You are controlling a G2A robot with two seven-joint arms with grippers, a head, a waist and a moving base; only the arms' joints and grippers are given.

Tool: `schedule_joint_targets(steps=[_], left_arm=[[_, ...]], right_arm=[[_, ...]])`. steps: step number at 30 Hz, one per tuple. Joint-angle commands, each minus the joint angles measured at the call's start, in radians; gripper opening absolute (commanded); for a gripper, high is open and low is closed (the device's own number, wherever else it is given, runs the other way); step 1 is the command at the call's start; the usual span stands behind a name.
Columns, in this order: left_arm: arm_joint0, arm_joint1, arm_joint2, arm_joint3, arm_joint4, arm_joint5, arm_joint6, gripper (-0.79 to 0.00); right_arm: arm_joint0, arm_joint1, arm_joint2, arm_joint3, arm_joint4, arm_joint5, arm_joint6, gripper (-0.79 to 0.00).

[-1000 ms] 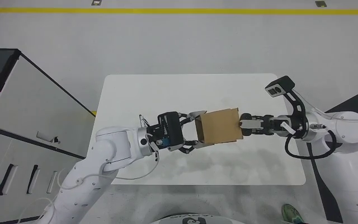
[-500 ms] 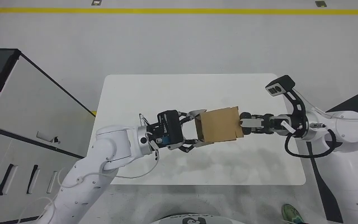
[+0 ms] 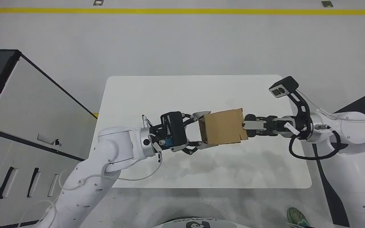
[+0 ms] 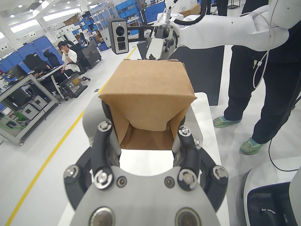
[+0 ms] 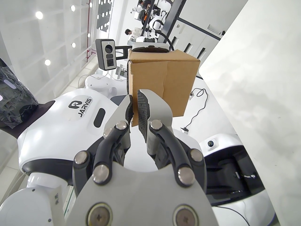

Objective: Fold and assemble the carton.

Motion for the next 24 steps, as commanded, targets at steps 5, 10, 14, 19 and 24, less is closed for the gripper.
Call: schedule_joint_targets(steps=[5,10,14,19,24], left_arm=[[-0.002,0.0,0.002,0.0,0.001,0.001,-0.002,-0.785],[-0.003,0.0,0.003,0.0,0.001,0.002,-0.003,-0.785],[-0.004,-0.001,0.006,0.0,-0.001,0.005,-0.004,-0.785],[-0.008,-0.001,0.012,0.002,0.003,0.002,-0.007,-0.785],[-0.012,-0.002,0.016,0.003,0.006,0.002,-0.012,-0.785]], right_arm=[[0.002,0.001,0.0,0.0,-0.005,0.007,0.003,-0.785],[0.004,0.003,-0.001,-0.001,-0.012,0.012,0.002,-0.785],[0.003,0.004,0.001,0.001,-0.017,0.013,0.001,-0.785],[0.002,0.005,0.003,-0.002,-0.022,0.016,0.002,-0.785],[0.005,0.006,-0.002,-0.005,-0.025,0.016,0.004,-0.785]])
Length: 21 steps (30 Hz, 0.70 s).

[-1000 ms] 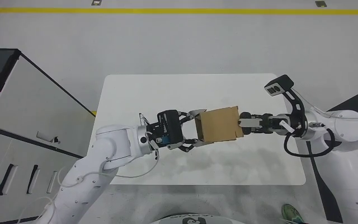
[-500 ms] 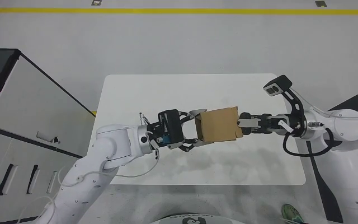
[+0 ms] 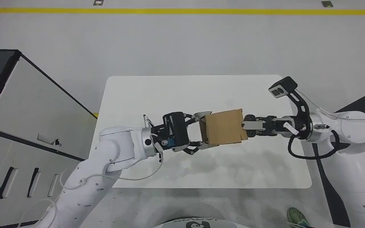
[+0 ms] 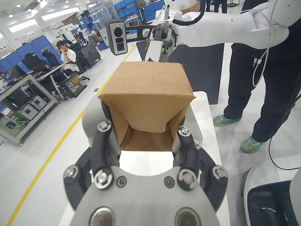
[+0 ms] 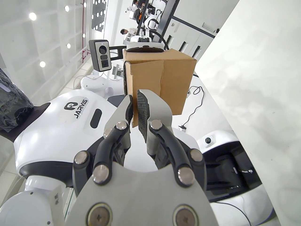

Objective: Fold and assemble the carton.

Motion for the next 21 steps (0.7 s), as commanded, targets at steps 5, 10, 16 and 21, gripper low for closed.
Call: schedule_joint_targets(steps=[5,10,16,21], left_arm=[[-0.001,0.0,0.002,0.0,0.0,0.002,-0.001,-0.785],[0.001,0.0,-0.001,0.0,0.0,0.005,-0.001,-0.785],[0.004,0.001,-0.007,0.006,-0.007,0.007,0.009,-0.785],[0.004,0.001,-0.009,0.008,-0.009,0.005,0.013,-0.785]], right_arm=[[0.008,0.001,-0.01,-0.001,-0.008,0.003,0.003,-0.785],[0.015,0.001,-0.017,0.003,-0.009,0.001,0.0,-0.785],[0.017,0.0,-0.023,0.01,0.013,-0.009,-0.003,-0.597],[0.01,0.001,-0.013,0.018,0.012,-0.01,-0.017,-0.6]])
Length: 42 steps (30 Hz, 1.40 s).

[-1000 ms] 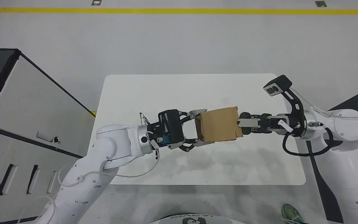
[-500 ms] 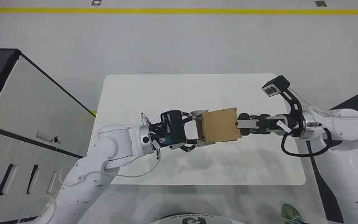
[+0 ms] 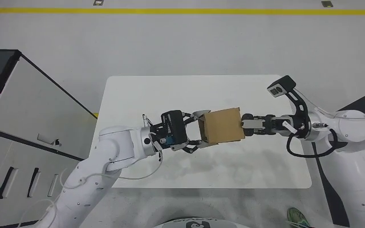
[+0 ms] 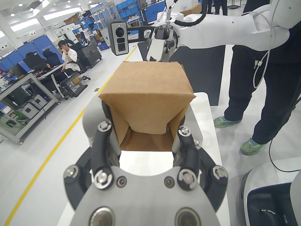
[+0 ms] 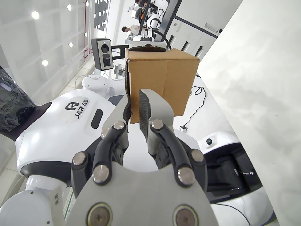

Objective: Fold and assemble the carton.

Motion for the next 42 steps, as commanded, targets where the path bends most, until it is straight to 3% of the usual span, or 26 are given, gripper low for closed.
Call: schedule_joint_targets(steps=[1,4,6,20,42], left_arm=[[0.0,0.0,0.0,0.0,-0.001,-0.001,0.002,-0.785],[0.0,0.0,0.0,0.001,0.001,-0.001,0.003,-0.785],[0.0,0.0,0.0,0.001,0.001,0.001,0.005,-0.785],[0.008,0.0,-0.002,-0.006,-0.005,0.01,0.009,-0.785],[0.009,-0.001,0.015,-0.023,-0.006,0.008,-0.01,-0.785]], right_arm=[[-0.003,0.0,0.003,-0.001,0.004,-0.001,-0.004,-0.616],[-0.005,0.0,0.005,-0.001,0.014,-0.005,-0.007,-0.665],[-0.006,0.0,0.005,-0.002,0.015,-0.005,-0.008,-0.785],[-0.026,0.0,0.028,0.003,0.043,-0.014,-0.021,-0.785],[0.002,-0.006,-0.029,-0.02,0.044,-0.014,-0.031,-0.785]])
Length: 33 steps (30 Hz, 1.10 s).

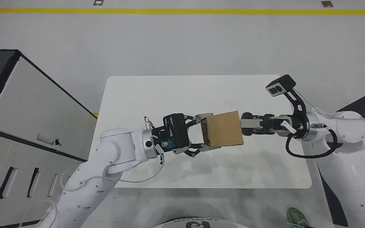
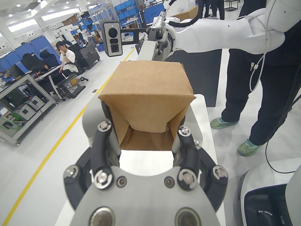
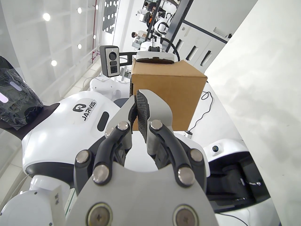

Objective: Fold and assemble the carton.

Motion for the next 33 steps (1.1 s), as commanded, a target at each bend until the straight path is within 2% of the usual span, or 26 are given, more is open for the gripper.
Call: schedule_joint_targets(steps=[1,19,33], left_arm=[[0.0,0.0,0.001,0.0,0.0,0.001,0.002,-0.785],[0.012,0.002,-0.014,-0.007,-0.004,0.004,0.012,-0.785],[0.001,-0.001,0.005,-0.003,-0.005,0.003,0.004,-0.785]], right_arm=[[0.0,0.0,-0.001,-0.002,-0.003,0.0,0.0,-0.785],[-0.02,0.003,0.021,-0.003,-0.009,0.008,0.004,-0.785],[-0.005,0.001,-0.003,-0.011,-0.011,0.011,0.009,-0.785]])
